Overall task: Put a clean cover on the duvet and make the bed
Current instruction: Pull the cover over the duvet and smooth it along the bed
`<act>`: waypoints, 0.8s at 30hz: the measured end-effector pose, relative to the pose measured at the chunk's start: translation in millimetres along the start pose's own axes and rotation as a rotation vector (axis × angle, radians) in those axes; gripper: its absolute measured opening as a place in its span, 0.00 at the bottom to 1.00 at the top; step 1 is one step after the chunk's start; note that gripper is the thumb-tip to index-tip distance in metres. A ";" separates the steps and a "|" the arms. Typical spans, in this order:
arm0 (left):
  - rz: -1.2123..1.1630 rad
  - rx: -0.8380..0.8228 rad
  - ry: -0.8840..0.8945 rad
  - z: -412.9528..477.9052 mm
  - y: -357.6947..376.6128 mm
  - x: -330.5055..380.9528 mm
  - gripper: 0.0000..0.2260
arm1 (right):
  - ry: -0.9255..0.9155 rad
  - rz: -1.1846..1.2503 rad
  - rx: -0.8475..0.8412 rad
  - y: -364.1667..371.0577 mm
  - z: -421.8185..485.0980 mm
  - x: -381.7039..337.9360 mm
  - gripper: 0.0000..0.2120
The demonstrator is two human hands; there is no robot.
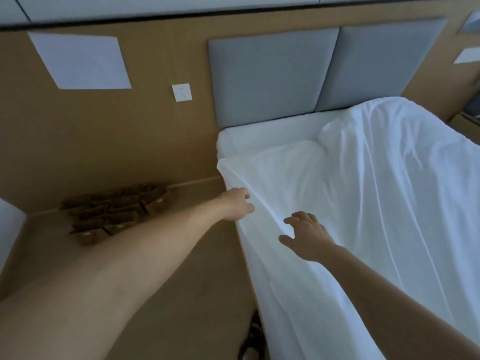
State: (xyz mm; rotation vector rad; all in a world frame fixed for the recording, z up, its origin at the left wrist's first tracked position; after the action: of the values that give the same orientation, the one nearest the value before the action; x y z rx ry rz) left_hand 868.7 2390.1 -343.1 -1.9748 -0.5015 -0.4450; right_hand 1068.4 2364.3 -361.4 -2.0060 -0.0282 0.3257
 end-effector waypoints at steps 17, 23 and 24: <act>0.052 -0.140 -0.129 384.8 -93.7 -84.9 0.33 | 0.169 0.252 -0.135 -2.4 324.2 19.5 0.30; 0.074 -0.249 -0.029 518.3 -68.8 -119.4 0.38 | 0.367 0.367 -0.072 16.1 417.3 16.0 0.32; 0.071 -0.298 -0.002 534.4 -57.8 -124.2 0.39 | 0.401 0.391 -0.045 20.1 434.8 14.9 0.32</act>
State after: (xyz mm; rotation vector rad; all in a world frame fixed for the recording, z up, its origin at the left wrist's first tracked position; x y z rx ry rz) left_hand 782.5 2875.8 -590.1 -2.2716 -0.3818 -0.4959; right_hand 975.5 2740.6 -559.9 -2.0816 0.6188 0.1633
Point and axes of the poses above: each hand's wrist, its own z-axis towards the middle knuckle, its own y-axis out of the palm, x = y × z, the point moved 7 cm from there along z, towards the middle knuckle, and after that the axes turned 6 degrees about y, right-handed, at the moved point
